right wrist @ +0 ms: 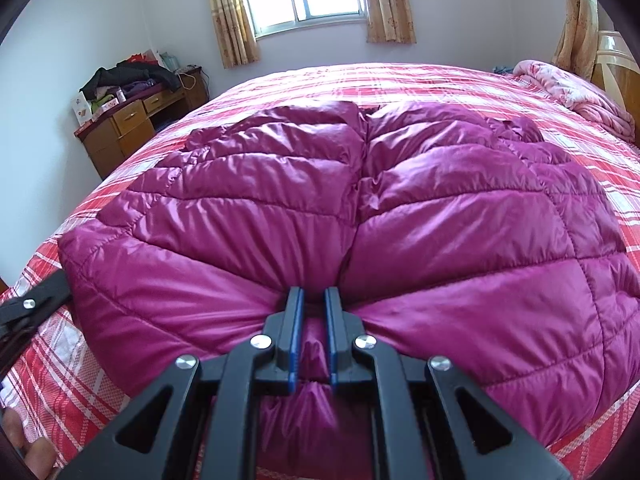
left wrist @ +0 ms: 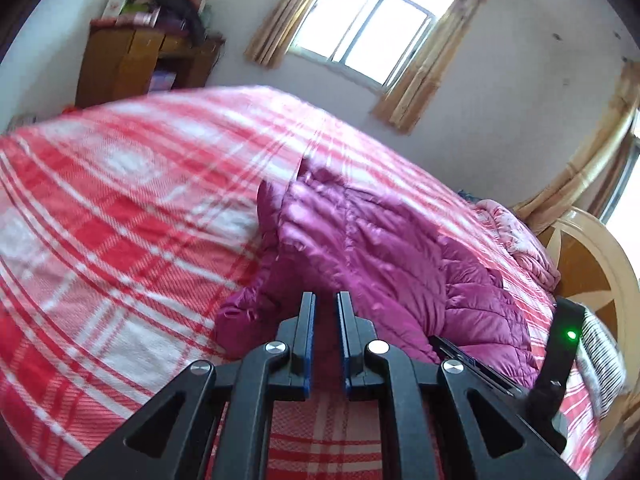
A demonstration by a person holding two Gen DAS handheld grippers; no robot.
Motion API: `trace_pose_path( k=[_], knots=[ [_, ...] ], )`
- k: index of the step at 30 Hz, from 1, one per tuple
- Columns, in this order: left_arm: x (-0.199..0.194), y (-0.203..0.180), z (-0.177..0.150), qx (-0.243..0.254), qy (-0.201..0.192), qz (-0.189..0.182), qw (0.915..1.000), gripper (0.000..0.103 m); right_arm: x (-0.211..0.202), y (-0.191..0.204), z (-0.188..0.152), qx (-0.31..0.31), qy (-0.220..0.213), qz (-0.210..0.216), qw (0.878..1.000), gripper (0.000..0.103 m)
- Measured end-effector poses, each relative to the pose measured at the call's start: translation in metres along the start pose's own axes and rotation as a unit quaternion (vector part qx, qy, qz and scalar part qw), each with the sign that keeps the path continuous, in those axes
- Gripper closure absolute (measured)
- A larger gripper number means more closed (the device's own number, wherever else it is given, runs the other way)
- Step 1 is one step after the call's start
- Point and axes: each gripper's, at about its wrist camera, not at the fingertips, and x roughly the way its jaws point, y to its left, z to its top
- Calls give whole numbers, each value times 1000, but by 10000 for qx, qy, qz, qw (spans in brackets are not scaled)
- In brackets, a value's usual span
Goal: Fold large clothes
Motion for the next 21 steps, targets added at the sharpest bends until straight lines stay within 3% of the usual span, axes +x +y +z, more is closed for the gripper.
trace_pose_path(
  k=[2, 4, 8, 11, 13, 18, 21],
  knots=[
    [-10, 2, 3, 89, -369, -8, 9993, 93, 0, 0, 0, 5, -2, 2, 10000, 92],
    [-6, 11, 8, 4, -402, -375, 9985, 93, 0, 0, 0, -7, -5, -12, 10000, 92],
    [25, 42, 13, -788, 607, -310, 9946, 78, 0, 0, 0, -6, -9, -8, 10000, 92],
    [25, 54, 8, -1000, 621, -334, 9925, 77, 0, 2, 0, -4, -14, -13, 10000, 92],
    [21, 50, 6, -845, 591, -426, 9938, 68, -1, 2, -1, -13, -11, -25, 10000, 92],
    [10, 42, 5, -609, 346, -566, 9959, 25, -1, 2, -1, -8, -15, -25, 10000, 92],
    [11, 50, 4, -893, 418, -526, 9937, 24, -1, 2, -2, -16, -16, -34, 10000, 92]
  ],
)
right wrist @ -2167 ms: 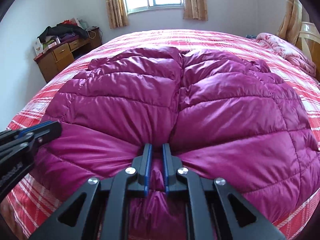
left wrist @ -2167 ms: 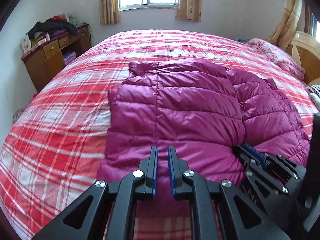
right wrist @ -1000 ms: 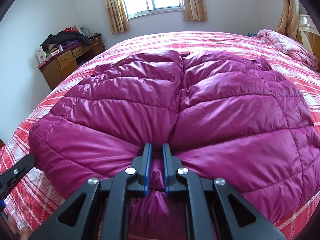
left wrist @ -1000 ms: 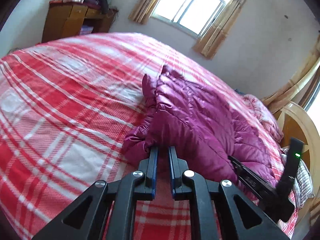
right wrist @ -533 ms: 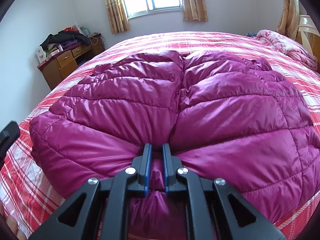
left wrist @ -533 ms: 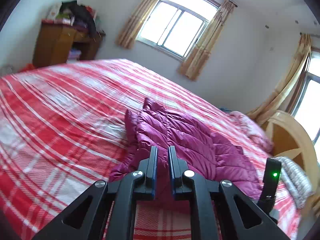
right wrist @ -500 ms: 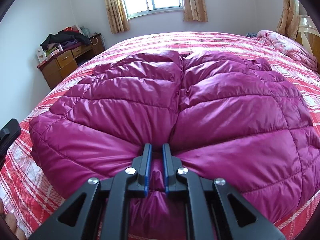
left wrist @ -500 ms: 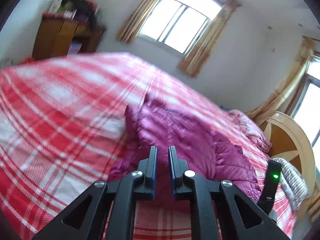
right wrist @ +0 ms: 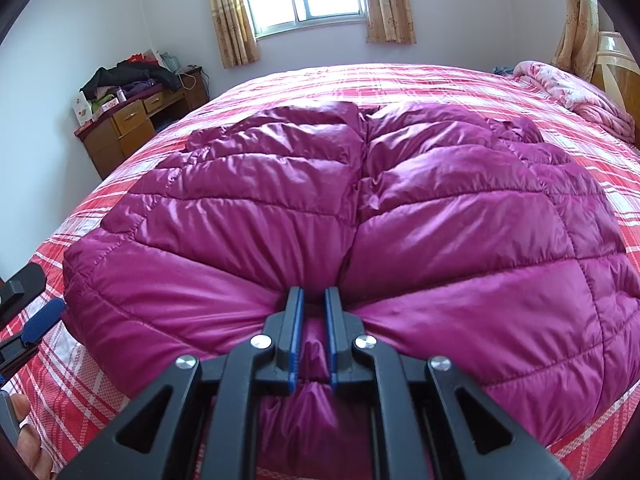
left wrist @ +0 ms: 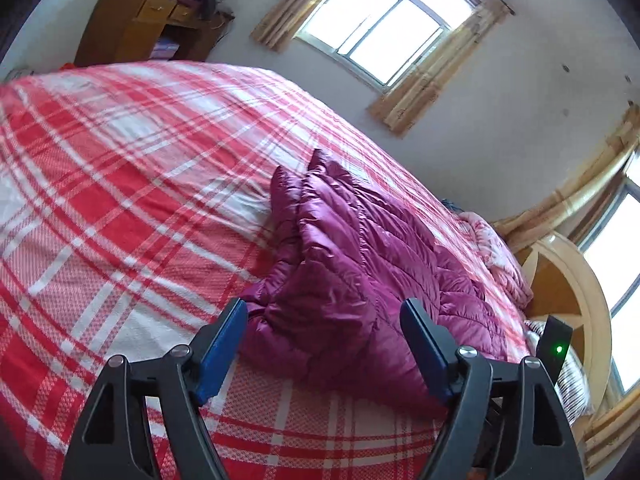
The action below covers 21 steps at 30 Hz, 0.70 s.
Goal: Fold large clothes
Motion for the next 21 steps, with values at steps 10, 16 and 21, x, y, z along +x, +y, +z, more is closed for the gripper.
trace_pose_path(
  k=[10, 16, 21],
  knots=[
    [27, -15, -19, -630, 362, -203, 9972, 22, 0, 10, 1, -98, 10, -124, 9999, 92],
    [60, -14, 9, -1081, 138, -408, 9932, 21, -26, -9, 52, 332, -584, -127, 9977, 92],
    [69, -15, 10, -949, 21, -520, 9941, 21, 40, -32, 82, 1146, -53, -257, 9931, 92]
  ],
)
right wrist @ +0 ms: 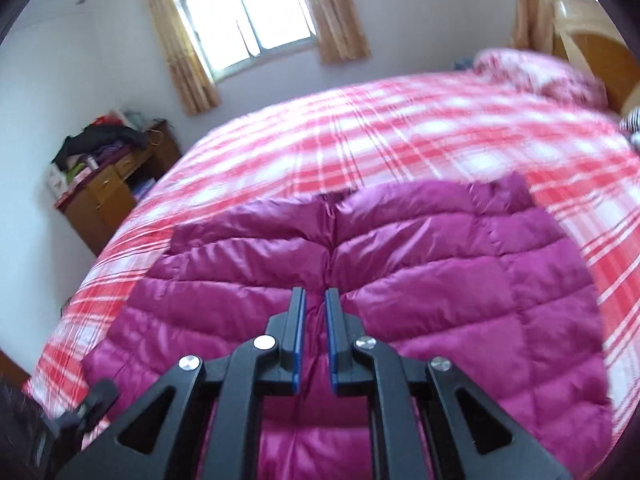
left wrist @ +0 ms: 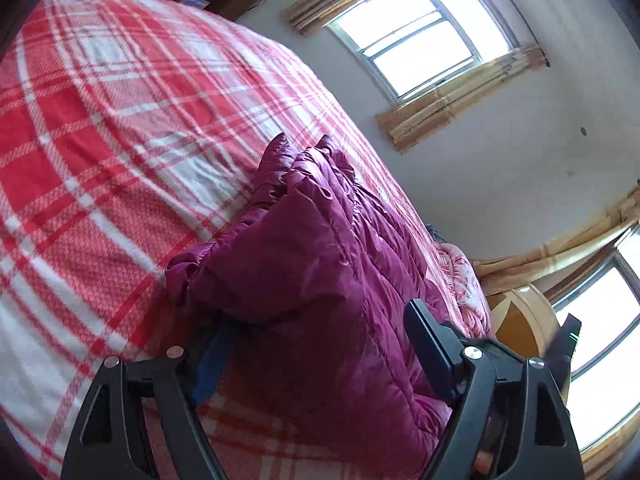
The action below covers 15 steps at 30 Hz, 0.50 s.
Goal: Fold large clothes
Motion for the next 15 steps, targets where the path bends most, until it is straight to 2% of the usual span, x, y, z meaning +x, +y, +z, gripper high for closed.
trace_pose_path(
  k=[1, 2, 4, 8, 10, 11, 13, 15],
  knots=[
    [1, -1, 1, 86, -18, -7, 10000, 21, 20, 2, -6, -53, 287, 41, 9996, 92],
    [3, -2, 2, 161, -31, -6, 9999, 21, 32, 7, -14, -241, 349, -5, 9991, 94],
    [5, -1, 7, 224, -15, -28, 9997, 21, 31, 13, -15, -408, 278, -157, 9987, 94],
    [20, -4, 16, 194, 25, -103, 9998, 21, 31, 4, -14, -187, 324, 58, 9993, 94],
    [26, -10, 17, 374, 184, -235, 9989, 47, 31, 5, -13, -242, 358, 42, 9991, 94],
    [27, -12, 19, 441, 279, -374, 9979, 64, 31, 6, -14, -266, 383, 41, 9989, 94],
    [18, -18, 22, 570, 314, -740, 9951, 75, 30, 6, -15, -177, 475, 195, 9985, 94],
    [-1, -30, 24, 905, 295, -1036, 9901, 81, 25, 2, -20, 144, 626, 575, 9963, 94]
  ],
)
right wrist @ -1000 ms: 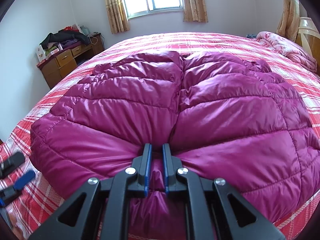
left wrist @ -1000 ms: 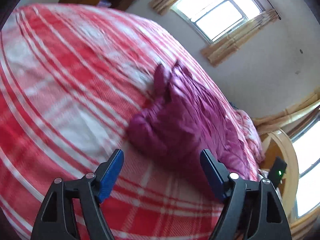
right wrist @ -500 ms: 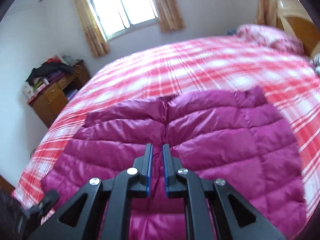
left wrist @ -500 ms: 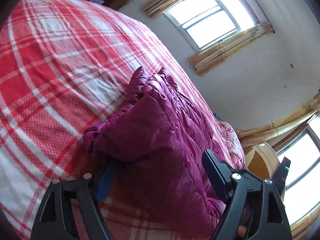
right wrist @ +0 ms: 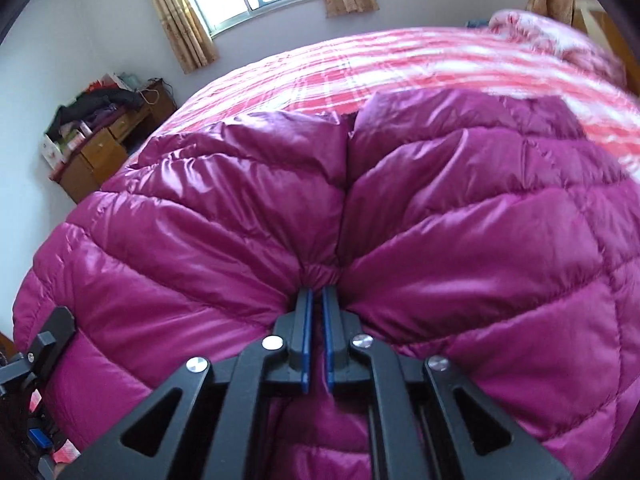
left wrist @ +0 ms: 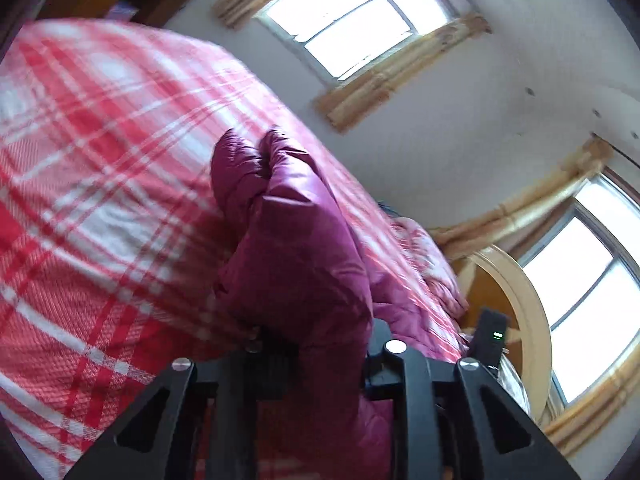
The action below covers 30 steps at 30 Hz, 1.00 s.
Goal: Fold large clothes
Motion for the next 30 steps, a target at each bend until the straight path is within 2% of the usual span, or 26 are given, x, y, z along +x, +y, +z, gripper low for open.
trace_pose_path(
  k=[1, 5, 8, 10, 12, 14, 15, 18, 21, 22, 24, 25, 26, 30],
  knots=[
    [-8, -9, 0, 174, 18, -114, 9998, 81, -2, 0, -5, 139, 59, 184, 9997, 94],
    [-45, -45, -5, 947, 139, -178, 9952, 81, -7, 13, -30, 601, 354, 885, 9936, 94],
    [-79, -66, -7, 1509, 169, -129, 9883, 81, -7, 36, -55, 838, 660, 1476, 9833, 95],
    [-97, -81, -7, 1882, 167, -68, 9820, 81, -3, 53, -74, 1103, 919, 2036, 9685, 95],
    [-112, -94, -5, 2270, 213, 48, 9736, 81, 2, 77, -94, 1284, 1288, 2762, 9437, 95],
    [-124, -109, -5, 2715, 258, 189, 9619, 81, 3, 93, -104, 1311, 1552, 3243, 9239, 95],
    [-122, -111, -2, 2850, 285, 211, 9579, 81, -1, 96, -106, 1271, 1592, 3360, 9196, 95],
    [-116, -117, -1, 3118, 451, 118, 9490, 81, -27, 76, -98, 1145, 1278, 3263, 9296, 95],
    [-95, -130, -15, 3480, 748, 113, 9344, 81, -67, 33, -85, 985, 656, 2879, 9503, 92],
    [-88, -134, -22, 3557, 859, 59, 9306, 81, -79, 23, -82, 921, 474, 2733, 9563, 87],
    [-69, -144, -39, 3730, 1074, -50, 9216, 81, -108, -12, -71, 793, 38, 2277, 9705, 66],
    [-60, -148, -49, 3825, 1176, -87, 9164, 81, -119, -27, -67, 753, -134, 2097, 9748, 44],
    [-49, -153, -59, 3916, 1291, -118, 9109, 81, -128, -39, -64, 720, -276, 1920, 9784, 33],
    [-13, -166, -101, 4197, 1783, -131, 8899, 81, -151, -82, -49, 556, -535, 1318, 9883, 33]
  ],
)
